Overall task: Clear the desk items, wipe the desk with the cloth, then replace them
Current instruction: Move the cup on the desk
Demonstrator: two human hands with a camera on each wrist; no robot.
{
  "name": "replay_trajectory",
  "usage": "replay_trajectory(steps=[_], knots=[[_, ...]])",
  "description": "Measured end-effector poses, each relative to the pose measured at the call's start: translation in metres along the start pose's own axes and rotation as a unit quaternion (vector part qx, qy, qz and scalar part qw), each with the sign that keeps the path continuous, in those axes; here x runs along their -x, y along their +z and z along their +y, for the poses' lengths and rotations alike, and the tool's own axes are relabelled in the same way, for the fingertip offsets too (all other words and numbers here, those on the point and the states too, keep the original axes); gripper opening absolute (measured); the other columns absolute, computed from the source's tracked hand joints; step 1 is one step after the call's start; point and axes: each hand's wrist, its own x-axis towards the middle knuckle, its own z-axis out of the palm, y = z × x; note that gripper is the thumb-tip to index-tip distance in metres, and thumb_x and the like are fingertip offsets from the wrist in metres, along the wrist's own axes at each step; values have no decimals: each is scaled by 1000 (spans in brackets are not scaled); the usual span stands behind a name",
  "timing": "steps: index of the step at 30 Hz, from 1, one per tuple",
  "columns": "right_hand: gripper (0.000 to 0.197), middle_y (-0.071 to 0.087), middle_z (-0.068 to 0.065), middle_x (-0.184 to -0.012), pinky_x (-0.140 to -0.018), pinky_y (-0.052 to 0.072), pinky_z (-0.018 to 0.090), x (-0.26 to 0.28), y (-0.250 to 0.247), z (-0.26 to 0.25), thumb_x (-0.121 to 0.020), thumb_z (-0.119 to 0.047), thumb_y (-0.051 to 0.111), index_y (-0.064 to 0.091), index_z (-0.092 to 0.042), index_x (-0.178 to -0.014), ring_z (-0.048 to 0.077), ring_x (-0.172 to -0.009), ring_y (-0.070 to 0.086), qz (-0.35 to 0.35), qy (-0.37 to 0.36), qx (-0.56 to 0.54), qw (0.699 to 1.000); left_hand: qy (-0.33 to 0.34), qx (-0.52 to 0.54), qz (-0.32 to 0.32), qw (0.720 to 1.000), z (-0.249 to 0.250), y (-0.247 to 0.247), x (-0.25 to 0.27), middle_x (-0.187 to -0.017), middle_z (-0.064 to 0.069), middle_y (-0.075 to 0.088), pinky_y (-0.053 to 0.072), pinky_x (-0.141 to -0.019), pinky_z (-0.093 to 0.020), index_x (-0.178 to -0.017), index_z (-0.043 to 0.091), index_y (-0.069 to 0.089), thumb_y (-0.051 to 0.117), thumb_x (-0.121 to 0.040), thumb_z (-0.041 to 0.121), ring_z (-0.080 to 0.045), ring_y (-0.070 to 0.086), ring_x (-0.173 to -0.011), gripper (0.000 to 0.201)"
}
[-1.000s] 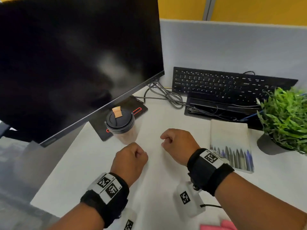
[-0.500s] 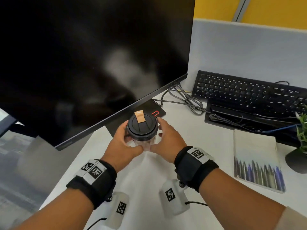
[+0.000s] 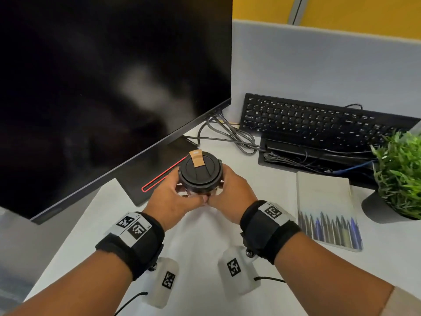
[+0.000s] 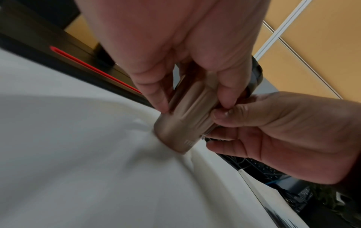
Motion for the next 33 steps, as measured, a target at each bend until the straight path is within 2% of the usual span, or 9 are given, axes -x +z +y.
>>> replay_trajectory(steps=[5,12,15,21,24,29,33], knots=[[70,62,-10,-112,-92,49,27,5,-41,27,-68,-16,79,46,-26,-129,10,-100,58,47,16,9,999,9,-23,-36,999,20,43,-21,-109,16,66,51,-89,-29,-120,38,52,86,-61,25,-7,61,-105,68],[72,64,-2,-121,-99,48,37,7,-91,60,-70,-14,78,45,-23,-134,17,-111,58,90,39,34,995,27,-43,-70,996,44,101,-44,-114,14,63,51,-90,-30,-123,38,50,85,-59,31,-8,59,-106,73],[71,63,-3,-122,-100,48,40,7,-104,70,-71,-13,77,45,-25,-133,17,-112,58,103,48,28,993,30,-44,-77,996,52,115,-49,-113,15,62,49,-86,-26,-124,38,49,85,-60,31,-6,58,-105,74],[69,61,-3,-124,-102,46,40,3,-119,79,-73,-11,76,46,-25,-133,17,-116,56,110,56,13,992,38,-56,-80,995,63,130,-60,-110,17,62,44,-80,-20,-122,38,49,85,-61,29,-2,57,-102,71],[68,61,-3,-124,-103,46,42,1,-123,83,-72,-10,76,46,-25,-132,17,-117,55,109,55,1,993,42,-56,-81,994,64,135,-64,-111,15,62,46,-85,-25,-123,36,51,85,-61,30,-6,57,-104,71],[71,62,-4,-122,-101,47,38,-1,-127,84,-70,-11,78,46,-22,-133,15,-114,56,105,52,-4,993,45,-50,-81,994,61,138,-67,-111,14,65,52,-93,-35,-122,38,52,84,-49,40,-10,61,-107,80],[72,61,-5,-123,-102,47,39,-3,-125,85,-70,-11,78,45,-23,-133,15,-116,55,106,53,-1,993,47,-57,-79,994,62,136,-69,-111,14,64,51,-93,-34,-124,37,50,87,-55,33,-10,59,-107,78]])
